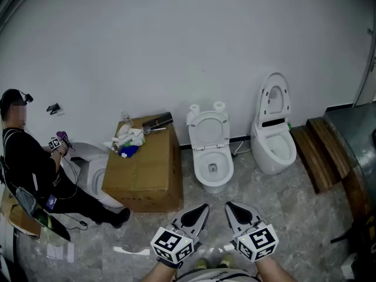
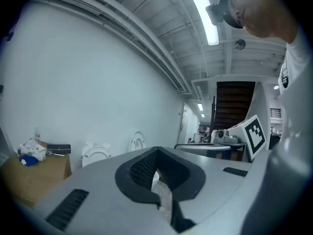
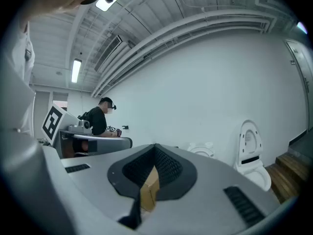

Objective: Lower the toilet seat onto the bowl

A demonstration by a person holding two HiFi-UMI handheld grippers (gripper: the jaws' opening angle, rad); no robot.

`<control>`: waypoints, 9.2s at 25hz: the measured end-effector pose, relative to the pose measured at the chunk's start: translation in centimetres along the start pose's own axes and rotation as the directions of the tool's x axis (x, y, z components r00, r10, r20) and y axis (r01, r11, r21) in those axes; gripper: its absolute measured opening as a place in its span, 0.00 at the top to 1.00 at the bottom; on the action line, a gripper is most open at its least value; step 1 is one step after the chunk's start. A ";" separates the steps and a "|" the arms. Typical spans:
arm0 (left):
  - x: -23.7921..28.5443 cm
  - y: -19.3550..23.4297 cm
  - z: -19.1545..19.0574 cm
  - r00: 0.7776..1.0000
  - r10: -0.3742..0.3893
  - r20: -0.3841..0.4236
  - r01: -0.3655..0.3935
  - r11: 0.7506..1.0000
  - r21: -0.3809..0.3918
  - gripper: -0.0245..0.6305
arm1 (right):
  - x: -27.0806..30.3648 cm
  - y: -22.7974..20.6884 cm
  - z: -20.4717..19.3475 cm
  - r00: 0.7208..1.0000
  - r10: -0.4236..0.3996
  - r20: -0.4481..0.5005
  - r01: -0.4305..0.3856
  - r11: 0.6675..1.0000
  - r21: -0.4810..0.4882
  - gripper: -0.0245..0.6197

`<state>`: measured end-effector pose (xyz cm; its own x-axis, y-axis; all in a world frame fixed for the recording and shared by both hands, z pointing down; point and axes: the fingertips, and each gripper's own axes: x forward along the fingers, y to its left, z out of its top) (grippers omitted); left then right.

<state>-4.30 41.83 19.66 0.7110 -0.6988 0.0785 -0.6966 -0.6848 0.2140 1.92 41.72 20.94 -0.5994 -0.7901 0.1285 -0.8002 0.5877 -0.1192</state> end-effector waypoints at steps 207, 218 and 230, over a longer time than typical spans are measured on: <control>37.9 40.4 -66.2 0.720 -0.100 -0.687 0.254 0.959 0.126 0.93 | 37.8 -35.0 -44.6 0.927 -0.117 -0.356 0.254 0.895 0.368 0.94; 37.4 37.3 -48.9 0.816 -0.119 -0.566 0.217 0.970 0.109 0.95 | 37.4 -33.4 -37.3 0.932 -0.113 -0.344 0.230 0.918 0.323 0.94; 35.8 33.8 -28.0 0.904 -0.098 -0.415 0.174 0.974 0.148 0.95 | 36.3 -31.2 -24.8 0.955 -0.143 -0.261 0.210 0.945 0.250 0.94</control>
<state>0.24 -0.55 56.93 0.7513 -0.4787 0.4543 -0.5689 -0.8186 0.0783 4.69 -1.00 53.75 -0.4625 -0.7928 0.3970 -0.8776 0.3458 -0.3320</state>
